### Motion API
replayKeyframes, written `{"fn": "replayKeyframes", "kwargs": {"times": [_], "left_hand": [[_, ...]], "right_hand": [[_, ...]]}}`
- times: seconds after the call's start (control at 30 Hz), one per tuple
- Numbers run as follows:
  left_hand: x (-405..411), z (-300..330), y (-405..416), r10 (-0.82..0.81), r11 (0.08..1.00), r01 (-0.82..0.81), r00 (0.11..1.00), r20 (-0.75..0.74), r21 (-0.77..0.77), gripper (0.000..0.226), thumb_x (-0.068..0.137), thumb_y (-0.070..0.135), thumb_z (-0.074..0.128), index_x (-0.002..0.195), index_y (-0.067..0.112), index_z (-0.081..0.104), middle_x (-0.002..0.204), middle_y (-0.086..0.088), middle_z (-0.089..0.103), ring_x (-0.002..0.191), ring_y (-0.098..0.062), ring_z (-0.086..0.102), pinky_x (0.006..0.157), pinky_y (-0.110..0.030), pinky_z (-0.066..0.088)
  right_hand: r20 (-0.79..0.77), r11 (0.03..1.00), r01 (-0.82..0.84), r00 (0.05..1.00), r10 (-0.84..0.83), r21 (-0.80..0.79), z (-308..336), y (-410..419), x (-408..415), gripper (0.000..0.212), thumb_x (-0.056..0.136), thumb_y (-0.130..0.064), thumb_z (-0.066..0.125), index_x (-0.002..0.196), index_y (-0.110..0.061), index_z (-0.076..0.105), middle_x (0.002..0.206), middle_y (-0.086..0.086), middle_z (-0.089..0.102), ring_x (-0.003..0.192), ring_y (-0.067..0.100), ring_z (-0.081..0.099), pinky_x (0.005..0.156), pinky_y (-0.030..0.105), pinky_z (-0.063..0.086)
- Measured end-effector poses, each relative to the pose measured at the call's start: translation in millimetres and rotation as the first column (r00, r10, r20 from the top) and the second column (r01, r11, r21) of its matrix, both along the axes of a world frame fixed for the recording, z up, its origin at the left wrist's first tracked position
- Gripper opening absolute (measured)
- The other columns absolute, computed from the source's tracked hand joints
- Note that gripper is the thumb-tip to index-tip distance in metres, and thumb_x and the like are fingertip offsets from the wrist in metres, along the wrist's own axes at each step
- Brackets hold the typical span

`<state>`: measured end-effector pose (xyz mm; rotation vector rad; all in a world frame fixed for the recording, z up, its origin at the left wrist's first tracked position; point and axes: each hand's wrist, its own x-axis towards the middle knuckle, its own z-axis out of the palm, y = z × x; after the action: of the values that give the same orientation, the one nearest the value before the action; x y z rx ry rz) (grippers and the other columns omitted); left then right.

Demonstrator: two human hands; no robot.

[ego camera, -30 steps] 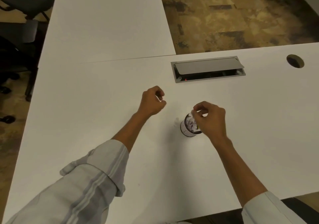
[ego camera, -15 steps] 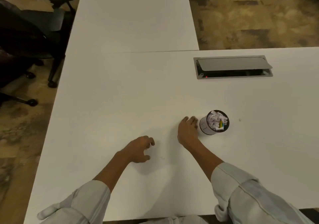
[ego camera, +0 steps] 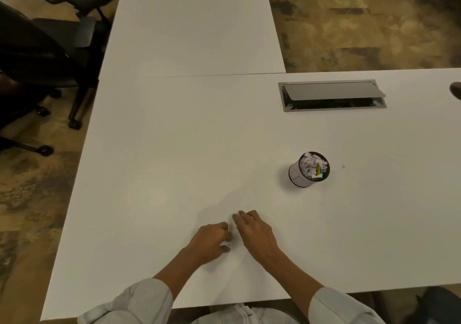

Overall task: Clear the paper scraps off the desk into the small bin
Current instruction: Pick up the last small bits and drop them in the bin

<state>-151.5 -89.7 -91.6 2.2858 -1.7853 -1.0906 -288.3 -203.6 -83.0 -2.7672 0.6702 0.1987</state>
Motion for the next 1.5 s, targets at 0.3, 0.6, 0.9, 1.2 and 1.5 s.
{"fn": "replayKeyframes", "kwargs": {"times": [0.3, 0.6, 0.9, 1.2, 1.5], "left_hand": [[-20, -4, 15, 0.050, 0.995, -0.045, 0.998, 0.048, -0.094, 0.009, 0.088, 0.019, 0.062, 0.094, 0.015, 0.067, 0.090, 0.001, 0.066, 0.076, -0.015, 0.062, 0.068, -0.026, 0.054], [-29, 28, -50, 0.283, 0.897, -0.254, 0.959, 0.031, -0.362, 0.019, 0.091, 0.025, 0.054, 0.086, 0.015, 0.069, 0.085, 0.005, 0.065, 0.063, -0.019, 0.063, 0.060, -0.032, 0.054], [-56, 94, -212, 0.336, 0.782, -0.409, 0.912, -0.233, -0.471, 0.012, 0.089, 0.024, 0.057, 0.088, 0.015, 0.066, 0.090, 0.001, 0.065, 0.073, -0.019, 0.060, 0.065, -0.032, 0.050], [-59, 82, -259, 0.357, 0.824, -0.403, 0.915, -0.188, -0.398, 0.004, 0.075, 0.024, 0.069, 0.076, 0.020, 0.068, 0.077, 0.005, 0.066, 0.072, -0.014, 0.060, 0.060, -0.029, 0.050], [-45, 79, -268, 0.383, 0.754, -0.511, 0.853, -0.356, -0.413, 0.019, 0.062, 0.014, 0.065, 0.065, 0.021, 0.047, 0.054, 0.006, 0.053, 0.054, -0.015, 0.053, 0.053, -0.031, 0.047]], "right_hand": [[-0.207, 0.986, -0.159, 0.968, 0.145, -0.054, 8, 8, 10, 0.026, 0.052, -0.014, 0.089, 0.068, -0.015, 0.068, 0.070, 0.000, 0.066, 0.066, 0.014, 0.063, 0.041, 0.020, 0.045], [0.344, 0.820, 0.466, 0.750, -0.566, 0.333, 34, -49, -23, 0.014, 0.090, -0.008, 0.059, 0.097, -0.018, 0.065, 0.071, -0.001, 0.070, 0.062, 0.013, 0.064, 0.059, 0.024, 0.053], [0.521, 0.584, 0.616, 0.308, -0.796, 0.528, 92, -169, -49, 0.013, 0.080, -0.007, 0.071, 0.076, -0.017, 0.062, 0.069, -0.007, 0.067, 0.069, 0.004, 0.067, 0.057, 0.008, 0.051], [0.379, 0.659, 0.680, 0.545, -0.748, 0.323, 80, -197, -48, 0.013, 0.080, -0.017, 0.070, 0.080, -0.028, 0.062, 0.067, -0.010, 0.068, 0.057, 0.006, 0.061, 0.051, 0.009, 0.036], [0.325, 0.372, 0.770, 0.225, -0.919, 0.518, 36, -273, -112, 0.013, 0.080, -0.008, 0.072, 0.093, -0.009, 0.074, 0.086, 0.004, 0.075, 0.082, 0.018, 0.071, 0.076, 0.013, 0.048]]}}
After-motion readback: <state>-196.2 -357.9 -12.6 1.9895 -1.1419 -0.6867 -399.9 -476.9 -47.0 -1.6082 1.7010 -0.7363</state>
